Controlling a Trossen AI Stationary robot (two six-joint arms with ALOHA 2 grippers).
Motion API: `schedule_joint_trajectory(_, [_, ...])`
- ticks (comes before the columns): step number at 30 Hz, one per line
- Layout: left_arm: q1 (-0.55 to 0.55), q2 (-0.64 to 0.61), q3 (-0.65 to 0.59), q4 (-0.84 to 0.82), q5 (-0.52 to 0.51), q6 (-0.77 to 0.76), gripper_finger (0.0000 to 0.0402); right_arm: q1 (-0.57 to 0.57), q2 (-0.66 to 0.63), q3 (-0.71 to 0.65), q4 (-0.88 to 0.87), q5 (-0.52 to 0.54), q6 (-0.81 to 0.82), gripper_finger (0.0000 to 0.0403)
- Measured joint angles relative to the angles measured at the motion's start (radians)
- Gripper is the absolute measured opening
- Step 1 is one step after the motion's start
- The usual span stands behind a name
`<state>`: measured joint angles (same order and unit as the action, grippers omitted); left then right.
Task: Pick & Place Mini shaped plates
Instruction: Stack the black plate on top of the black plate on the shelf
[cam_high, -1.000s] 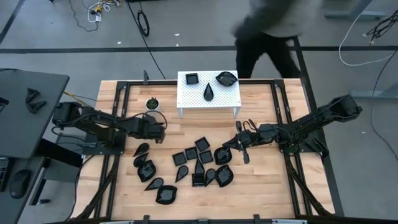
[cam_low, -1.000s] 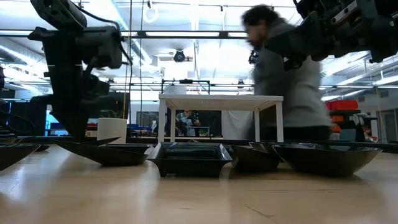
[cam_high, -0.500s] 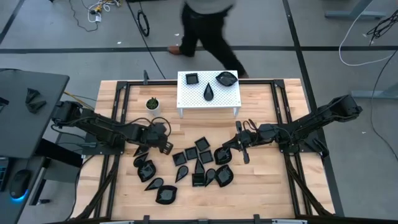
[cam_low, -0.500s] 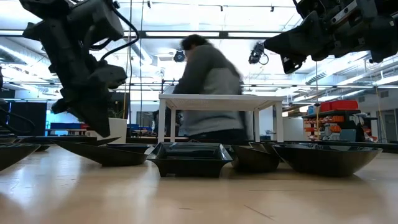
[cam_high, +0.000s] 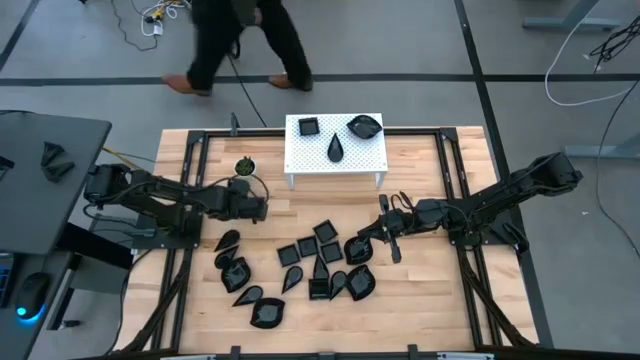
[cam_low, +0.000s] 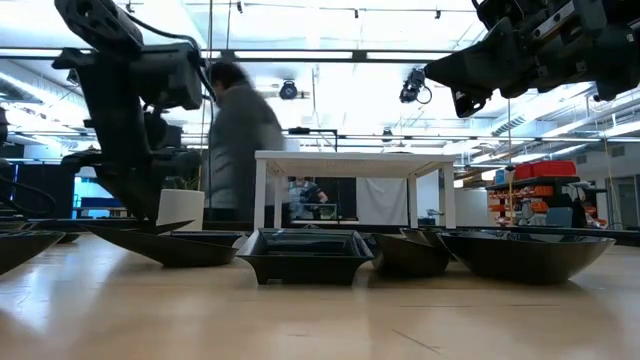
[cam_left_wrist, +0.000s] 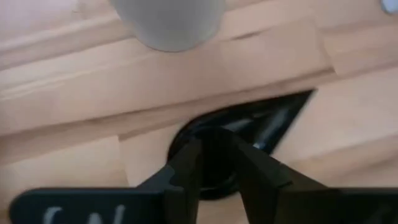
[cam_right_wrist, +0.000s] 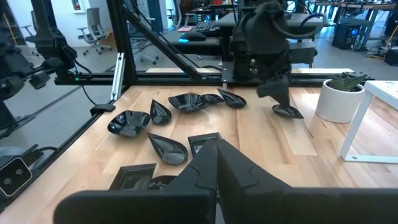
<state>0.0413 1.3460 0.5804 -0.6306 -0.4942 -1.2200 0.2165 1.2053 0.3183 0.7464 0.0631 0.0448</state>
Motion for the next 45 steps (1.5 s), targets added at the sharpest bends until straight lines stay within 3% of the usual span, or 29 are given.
schedule_joint_trajectory(8, [0.093,0.004,0.000,-0.023,0.032,0.078,0.0148,0.000,0.000,0.000,-0.002,0.000,0.016,0.0007])
schedule_joint_trajectory(20, [0.121,0.022,0.000,-0.005,0.144,0.143,0.0101,0.000,0.000,0.000,-0.009,0.000,0.018,0.0007])
schedule_joint_trajectory(29, [0.035,0.022,0.000,0.107,0.320,0.132,0.0053,0.000,0.000,0.000,-0.010,0.000,0.018,0.0007])
schedule_joint_trajectory(37, [-0.065,0.021,0.000,0.236,0.321,0.133,0.0043,0.000,0.000,0.000,-0.010,0.000,0.018,0.0007])
schedule_joint_trajectory(41, [-0.103,0.021,0.000,0.196,0.311,0.142,0.0052,0.000,0.000,0.000,-0.010,0.000,0.018,0.0007])
schedule_joint_trajectory(45, [-0.141,0.001,0.000,0.090,0.293,0.048,0.0074,0.000,0.000,0.000,-0.010,0.000,0.017,0.0007])
